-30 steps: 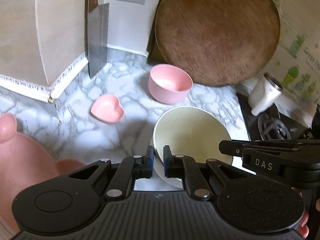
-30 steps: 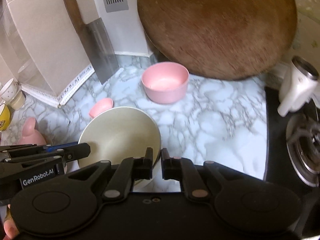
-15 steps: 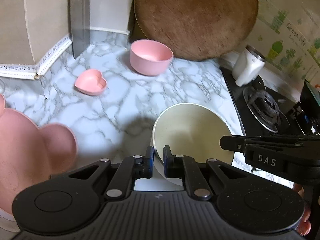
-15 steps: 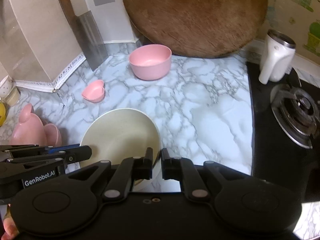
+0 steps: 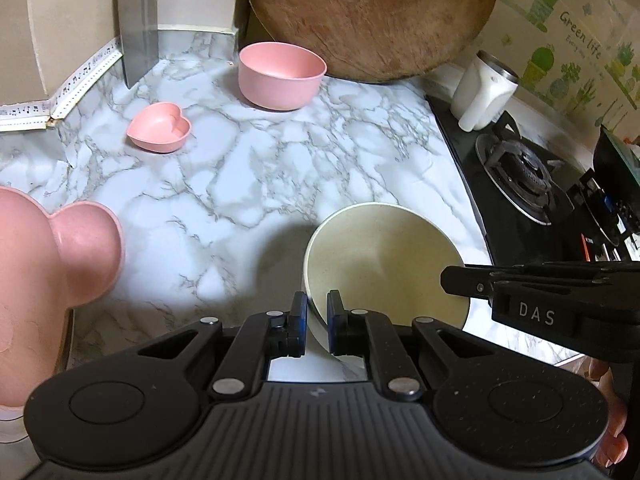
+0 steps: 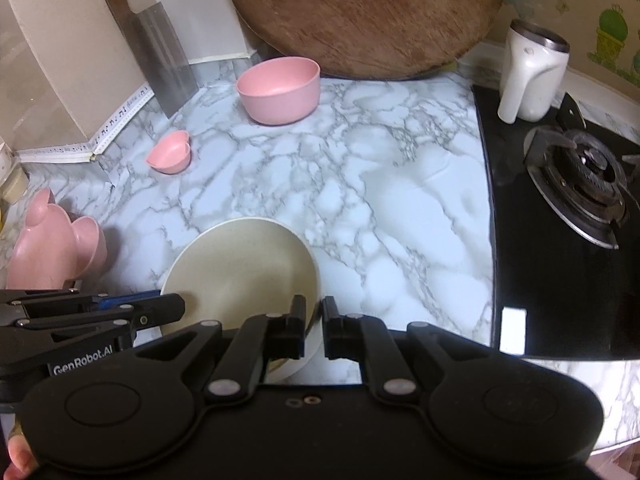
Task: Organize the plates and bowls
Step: 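Carry the cream bowl to the stack and lower it onto the bear plate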
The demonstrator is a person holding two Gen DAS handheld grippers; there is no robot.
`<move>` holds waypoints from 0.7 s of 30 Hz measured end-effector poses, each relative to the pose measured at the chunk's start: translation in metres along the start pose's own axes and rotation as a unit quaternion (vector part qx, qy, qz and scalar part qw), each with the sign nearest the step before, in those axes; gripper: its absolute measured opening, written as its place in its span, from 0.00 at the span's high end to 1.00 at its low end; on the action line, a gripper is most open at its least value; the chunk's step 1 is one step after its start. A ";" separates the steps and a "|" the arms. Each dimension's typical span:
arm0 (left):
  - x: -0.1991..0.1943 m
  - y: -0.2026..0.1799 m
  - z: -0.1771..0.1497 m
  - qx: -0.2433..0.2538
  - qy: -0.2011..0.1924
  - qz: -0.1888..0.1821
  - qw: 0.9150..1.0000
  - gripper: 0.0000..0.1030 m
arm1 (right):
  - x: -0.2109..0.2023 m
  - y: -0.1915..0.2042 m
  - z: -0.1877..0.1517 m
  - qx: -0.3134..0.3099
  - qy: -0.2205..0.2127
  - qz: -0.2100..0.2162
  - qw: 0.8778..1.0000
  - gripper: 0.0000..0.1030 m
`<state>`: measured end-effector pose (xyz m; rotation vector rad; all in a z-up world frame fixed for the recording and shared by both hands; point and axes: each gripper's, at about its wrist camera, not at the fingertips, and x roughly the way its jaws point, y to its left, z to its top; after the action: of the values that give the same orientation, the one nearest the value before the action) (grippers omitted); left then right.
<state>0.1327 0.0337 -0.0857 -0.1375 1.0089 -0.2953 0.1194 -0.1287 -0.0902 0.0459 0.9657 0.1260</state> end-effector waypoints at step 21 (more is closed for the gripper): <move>0.009 0.000 -0.005 0.003 0.017 -0.003 1.000 0.92 | 0.009 -0.004 -0.004 0.012 0.019 0.005 1.000 0.91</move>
<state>0.1328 0.0316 -0.0954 -0.1299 1.0412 -0.3066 0.1212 -0.1316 -0.1006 0.0699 1.0046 0.1253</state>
